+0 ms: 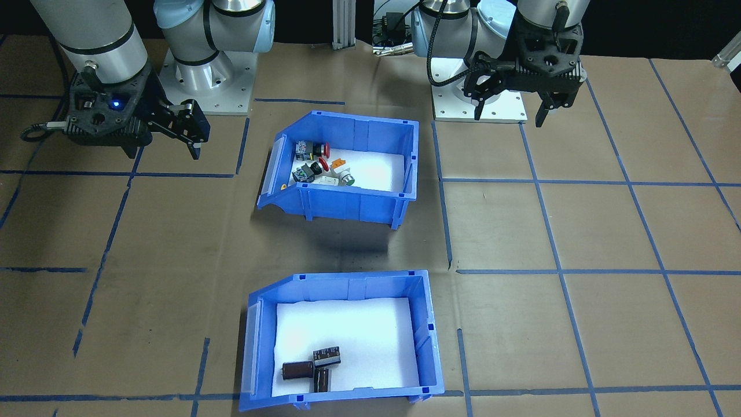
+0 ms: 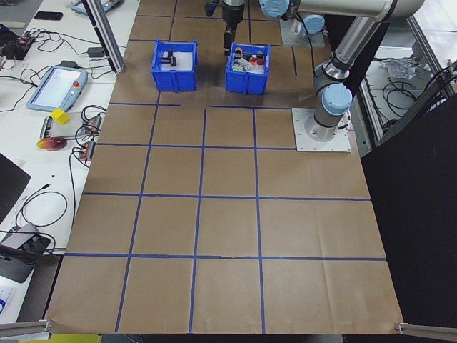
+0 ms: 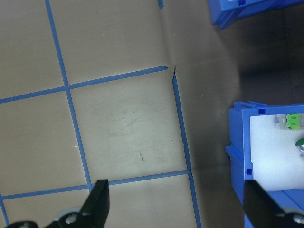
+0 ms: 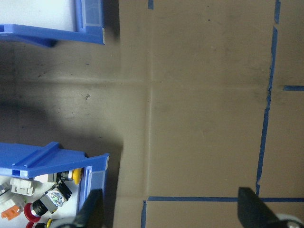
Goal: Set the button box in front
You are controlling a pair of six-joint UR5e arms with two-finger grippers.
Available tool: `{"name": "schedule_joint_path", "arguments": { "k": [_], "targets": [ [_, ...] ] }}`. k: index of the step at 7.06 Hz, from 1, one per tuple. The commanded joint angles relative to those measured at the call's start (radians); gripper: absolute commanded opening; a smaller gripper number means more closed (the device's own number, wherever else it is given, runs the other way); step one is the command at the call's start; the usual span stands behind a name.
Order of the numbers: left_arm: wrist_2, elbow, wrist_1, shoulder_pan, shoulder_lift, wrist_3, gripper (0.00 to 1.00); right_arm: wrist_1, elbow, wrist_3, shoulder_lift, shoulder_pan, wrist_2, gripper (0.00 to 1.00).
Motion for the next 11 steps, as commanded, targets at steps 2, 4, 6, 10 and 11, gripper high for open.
{"name": "schedule_joint_path", "arguments": {
  "k": [2, 4, 6, 10, 11],
  "targets": [
    [0.003, -0.014, -0.002, 0.002, 0.010, -0.097, 0.99, -0.017, -0.028, -0.380, 0.067, 0.005, 0.002, 1.00],
    [0.003, -0.014, 0.011, 0.000, 0.013, -0.277, 0.99, -0.007, -0.162, -0.474, 0.170, 0.024, 0.000, 1.00],
    [-0.003, -0.034, 0.014, -0.005, 0.014, -0.617, 0.99, -0.019, -0.299, -0.673, 0.314, 0.127, 0.000, 1.00],
    [-0.084, -0.214, 0.006, -0.052, 0.153, -1.353, 0.99, -0.059, -0.537, -0.986, 0.547, 0.348, -0.001, 1.00],
    [-0.147, -0.304, 0.018, -0.070, 0.219, -1.558, 0.99, -0.056, -0.577, -0.996, 0.593, 0.376, 0.008, 1.00]
  ]
}}
